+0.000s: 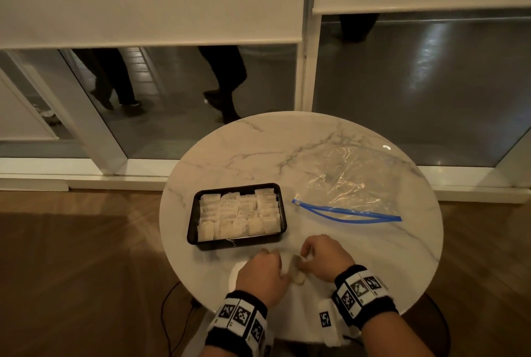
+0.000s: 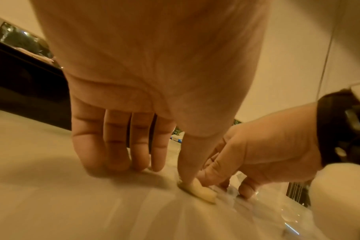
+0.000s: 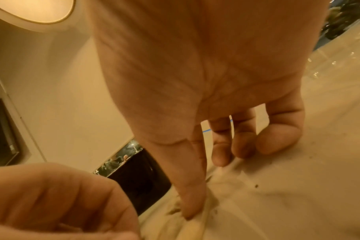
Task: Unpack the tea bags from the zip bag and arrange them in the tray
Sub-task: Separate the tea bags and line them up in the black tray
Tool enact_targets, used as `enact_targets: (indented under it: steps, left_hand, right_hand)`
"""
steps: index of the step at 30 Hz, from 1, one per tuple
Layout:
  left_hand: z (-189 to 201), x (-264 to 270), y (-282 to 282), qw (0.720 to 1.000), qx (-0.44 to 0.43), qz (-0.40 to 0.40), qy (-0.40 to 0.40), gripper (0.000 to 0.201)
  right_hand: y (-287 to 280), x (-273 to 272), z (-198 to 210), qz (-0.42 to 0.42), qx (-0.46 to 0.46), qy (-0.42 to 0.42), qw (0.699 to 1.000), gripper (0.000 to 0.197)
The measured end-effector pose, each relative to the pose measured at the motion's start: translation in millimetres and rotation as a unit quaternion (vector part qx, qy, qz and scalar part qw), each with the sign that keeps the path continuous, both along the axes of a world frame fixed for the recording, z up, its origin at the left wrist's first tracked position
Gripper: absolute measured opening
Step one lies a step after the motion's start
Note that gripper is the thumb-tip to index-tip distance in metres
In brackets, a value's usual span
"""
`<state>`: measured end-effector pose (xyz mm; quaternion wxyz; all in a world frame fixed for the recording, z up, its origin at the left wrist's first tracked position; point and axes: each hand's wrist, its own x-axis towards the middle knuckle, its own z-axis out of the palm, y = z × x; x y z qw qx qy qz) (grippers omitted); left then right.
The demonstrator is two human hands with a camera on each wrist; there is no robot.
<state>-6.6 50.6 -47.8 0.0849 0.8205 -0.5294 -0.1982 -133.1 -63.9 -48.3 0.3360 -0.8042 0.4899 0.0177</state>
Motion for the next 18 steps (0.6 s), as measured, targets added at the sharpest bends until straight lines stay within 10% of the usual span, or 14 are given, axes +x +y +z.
enact_targets:
  steps: [8,18]
  left_hand:
    - [-3,4,-5,0.989,-0.022,0.049,0.138,0.027]
    - [13,2,-12,0.911,-0.146,0.145,0.357,0.031]
  right_hand:
    - [-2,-6,-7,-0.085,0.073,-0.139,0.984,0.015]
    - [2,-8,16,-0.155,0.251,-0.424,0.856,0.021]
